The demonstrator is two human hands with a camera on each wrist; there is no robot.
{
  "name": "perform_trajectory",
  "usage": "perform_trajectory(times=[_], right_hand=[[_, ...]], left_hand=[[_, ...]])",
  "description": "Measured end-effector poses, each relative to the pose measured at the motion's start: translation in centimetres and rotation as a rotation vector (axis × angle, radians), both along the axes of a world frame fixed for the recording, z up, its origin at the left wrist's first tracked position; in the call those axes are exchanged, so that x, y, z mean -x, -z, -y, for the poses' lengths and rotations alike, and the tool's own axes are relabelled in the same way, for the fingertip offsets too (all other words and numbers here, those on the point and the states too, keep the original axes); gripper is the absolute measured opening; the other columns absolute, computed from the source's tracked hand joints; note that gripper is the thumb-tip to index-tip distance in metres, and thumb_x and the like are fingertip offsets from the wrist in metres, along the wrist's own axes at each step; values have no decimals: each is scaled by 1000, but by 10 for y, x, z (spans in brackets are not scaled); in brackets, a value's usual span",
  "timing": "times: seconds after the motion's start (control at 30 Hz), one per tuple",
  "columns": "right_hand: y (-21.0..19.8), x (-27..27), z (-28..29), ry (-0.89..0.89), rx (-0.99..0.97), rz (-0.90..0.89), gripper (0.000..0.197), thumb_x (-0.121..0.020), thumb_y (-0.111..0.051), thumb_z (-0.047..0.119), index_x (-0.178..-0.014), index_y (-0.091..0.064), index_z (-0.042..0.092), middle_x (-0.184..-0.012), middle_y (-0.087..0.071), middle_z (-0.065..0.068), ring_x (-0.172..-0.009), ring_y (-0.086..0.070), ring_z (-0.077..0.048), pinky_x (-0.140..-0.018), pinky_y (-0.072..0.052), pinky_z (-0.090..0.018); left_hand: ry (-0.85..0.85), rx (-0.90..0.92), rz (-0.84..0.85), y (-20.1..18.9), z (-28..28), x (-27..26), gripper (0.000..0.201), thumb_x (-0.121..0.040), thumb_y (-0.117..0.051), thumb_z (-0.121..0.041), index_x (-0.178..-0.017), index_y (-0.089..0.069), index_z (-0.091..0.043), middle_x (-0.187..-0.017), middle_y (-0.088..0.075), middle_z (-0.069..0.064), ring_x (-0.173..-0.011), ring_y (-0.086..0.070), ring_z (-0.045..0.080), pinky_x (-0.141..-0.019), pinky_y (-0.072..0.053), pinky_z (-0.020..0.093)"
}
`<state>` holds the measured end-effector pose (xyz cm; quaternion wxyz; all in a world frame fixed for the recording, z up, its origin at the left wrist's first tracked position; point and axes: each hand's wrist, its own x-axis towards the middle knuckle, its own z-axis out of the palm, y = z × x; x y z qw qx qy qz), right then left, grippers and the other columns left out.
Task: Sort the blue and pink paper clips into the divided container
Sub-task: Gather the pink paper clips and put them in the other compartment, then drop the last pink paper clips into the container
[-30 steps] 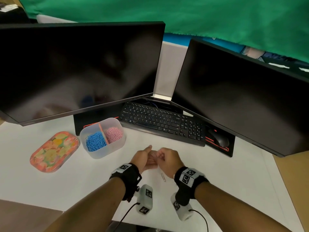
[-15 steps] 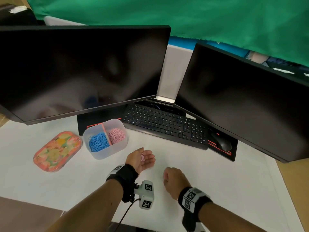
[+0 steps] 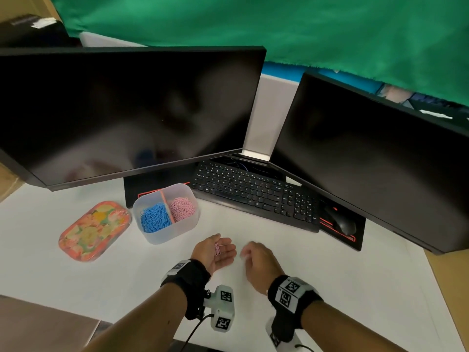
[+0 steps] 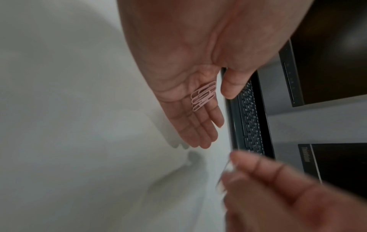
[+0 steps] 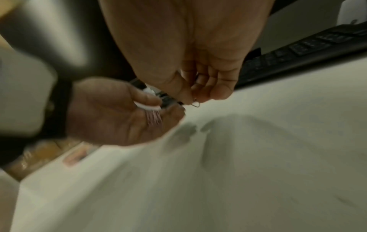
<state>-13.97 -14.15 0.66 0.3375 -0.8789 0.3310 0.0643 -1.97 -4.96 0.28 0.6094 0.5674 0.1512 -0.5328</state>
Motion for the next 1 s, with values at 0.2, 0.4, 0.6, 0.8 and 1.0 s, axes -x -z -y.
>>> perform_trajectory(times=[0.2,0.4,0.6,0.8,1.0], right_hand=[[-31,-56,-1,-5,-96,176,28,-85,-46,6,-102,-62,22,-99,-63,2,-72,-56,-6,-66,-47,-18],[-39,-62,19,27,3,343,17,-90,-55,14,-102,-62,22,-96,-62,9,-59,-42,6,-60,-33,-10],[-33,-58,21,45,-8,264,15,-90,-55,17,-101,-62,25,-94,-60,9,-66,-51,-2,-64,-39,-14],[-37,-68,15,23,-18,259,15,-90,-56,19,-103,-63,23,-93,-59,11,-74,-55,-4,-66,-41,-11],[-39,-83,11,0,-55,219,16,-91,-55,21,-105,-63,23,-94,-61,8,-76,-56,-5,-71,-43,-18]], left_hand=[[-84,96,-21,-19,1,-2,32,-101,-38,-21,-98,-63,-1,-78,-71,14,-74,-65,27,-69,-53,38],[-322,187,15,-44,-13,-52,39,-102,-37,-28,-97,-61,2,-92,-67,22,-87,-66,33,-80,-55,39],[-562,135,20,-63,-19,-107,38,-96,-48,-41,-117,-52,-9,-103,-55,13,-86,-55,22,-94,-46,41],[-447,25,35,-73,-20,-112,59,-94,-50,-45,-137,-42,-5,-114,-48,13,-121,-48,28,-103,-39,42],[-290,-101,628,-72,-65,-125,17,-94,-49,-15,-97,-65,-12,-88,-66,6,-80,-60,21,-75,-54,36]])
